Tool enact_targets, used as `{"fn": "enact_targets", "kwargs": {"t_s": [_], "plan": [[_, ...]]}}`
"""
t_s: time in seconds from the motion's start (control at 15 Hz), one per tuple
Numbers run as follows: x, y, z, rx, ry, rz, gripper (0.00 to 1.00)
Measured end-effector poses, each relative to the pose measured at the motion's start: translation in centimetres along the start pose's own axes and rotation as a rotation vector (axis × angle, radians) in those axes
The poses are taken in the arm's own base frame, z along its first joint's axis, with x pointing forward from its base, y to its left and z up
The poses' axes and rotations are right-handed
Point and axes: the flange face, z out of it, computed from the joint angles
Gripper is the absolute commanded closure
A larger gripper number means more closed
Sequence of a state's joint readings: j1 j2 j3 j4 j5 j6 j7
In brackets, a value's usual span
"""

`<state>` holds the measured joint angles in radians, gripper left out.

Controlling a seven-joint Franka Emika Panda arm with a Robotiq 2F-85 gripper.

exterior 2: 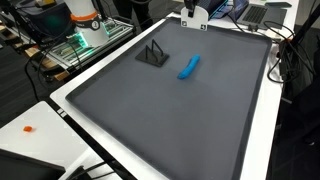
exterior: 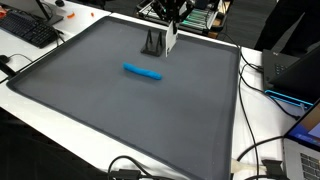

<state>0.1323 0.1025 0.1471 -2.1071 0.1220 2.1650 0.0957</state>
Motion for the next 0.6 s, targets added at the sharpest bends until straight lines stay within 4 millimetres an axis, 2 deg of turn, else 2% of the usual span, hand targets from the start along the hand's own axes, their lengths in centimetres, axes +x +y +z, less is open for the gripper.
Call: {"fn": "enact_targets", "kwargs": {"t_s": [0.27,0.6], "plan": [[2.1,-0.4,2.0,-0.028,0.002,-0.05,0.99],[4.1,0.1,4.3,-0.101,-0.012,-0.104,0.99]]}}
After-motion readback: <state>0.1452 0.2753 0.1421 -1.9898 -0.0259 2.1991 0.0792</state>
